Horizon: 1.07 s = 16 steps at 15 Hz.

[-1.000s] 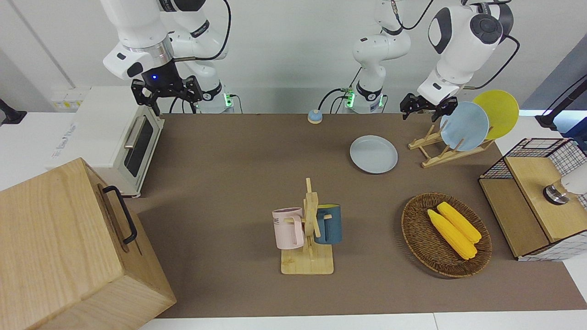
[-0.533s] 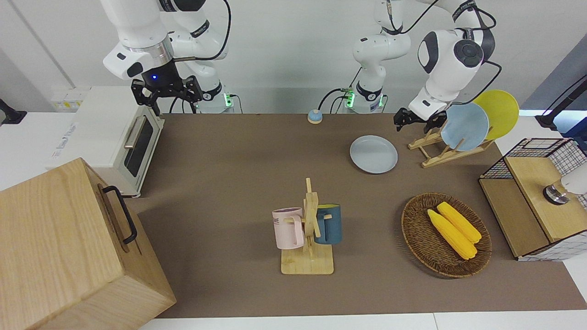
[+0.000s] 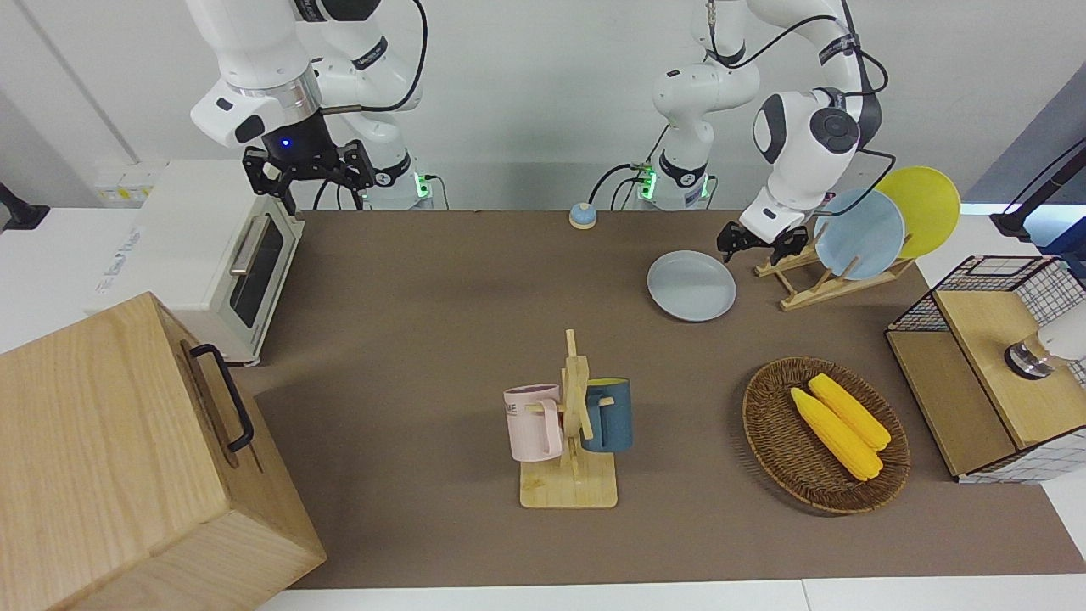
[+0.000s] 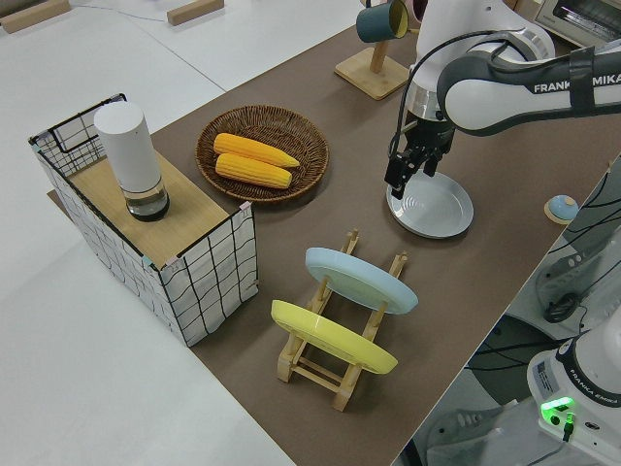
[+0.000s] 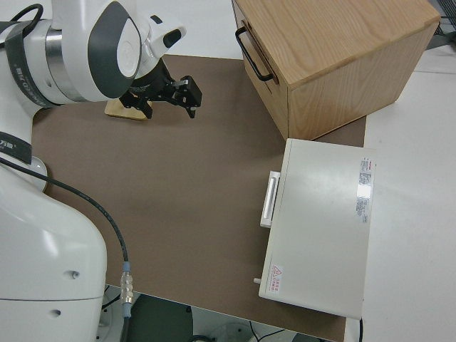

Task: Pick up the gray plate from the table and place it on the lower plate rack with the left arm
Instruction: 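Move the left gripper over the rim of the gray plate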

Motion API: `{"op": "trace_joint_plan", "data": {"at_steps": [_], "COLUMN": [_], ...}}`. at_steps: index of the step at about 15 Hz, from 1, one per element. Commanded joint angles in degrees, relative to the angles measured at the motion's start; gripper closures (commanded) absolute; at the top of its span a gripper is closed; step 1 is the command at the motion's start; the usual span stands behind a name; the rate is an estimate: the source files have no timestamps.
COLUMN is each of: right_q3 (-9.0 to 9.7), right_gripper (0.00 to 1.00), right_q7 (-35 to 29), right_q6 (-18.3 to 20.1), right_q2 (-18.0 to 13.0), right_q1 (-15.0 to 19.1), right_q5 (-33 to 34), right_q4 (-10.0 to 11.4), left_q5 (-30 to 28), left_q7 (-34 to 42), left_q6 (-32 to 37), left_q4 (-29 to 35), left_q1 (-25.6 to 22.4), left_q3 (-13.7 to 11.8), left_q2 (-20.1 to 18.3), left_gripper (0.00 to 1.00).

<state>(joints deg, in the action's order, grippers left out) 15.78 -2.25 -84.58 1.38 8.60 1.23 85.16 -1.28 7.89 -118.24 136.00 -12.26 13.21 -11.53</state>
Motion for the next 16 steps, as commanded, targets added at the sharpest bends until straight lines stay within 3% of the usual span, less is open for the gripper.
{"op": "trace_joint_plan", "data": {"at_steps": [1,5,14,16], "right_q3": [1.00,1.00,1.00,1.00], "right_gripper": [0.017,0.017,0.017,0.017], "right_q7": [-0.7,-0.7,-0.7,-0.7], "right_q6": [0.7,0.8,0.8,0.8], "right_q2": [-0.2,-0.1,-0.2,-0.1], "right_q1": [1.2,1.1,1.1,1.1], "right_q5": [0.1,0.1,0.1,0.1], "right_q4": [-0.5,-0.5,-0.5,-0.5], "left_q5": [0.4,0.4,0.4,0.4], "left_q7": [0.5,0.5,0.5,0.5], "left_q6": [-7.6,-18.0,-22.1,-22.1], "left_q4": [6.4,10.9,11.0,11.0], "left_q1": [0.7,0.3,0.7,0.7], "left_q3": [-0.5,-0.6,-0.6,-0.6], "left_q2": [-1.1,3.9,8.4,8.4], "left_gripper": [0.01,0.01,0.01,0.08]}}
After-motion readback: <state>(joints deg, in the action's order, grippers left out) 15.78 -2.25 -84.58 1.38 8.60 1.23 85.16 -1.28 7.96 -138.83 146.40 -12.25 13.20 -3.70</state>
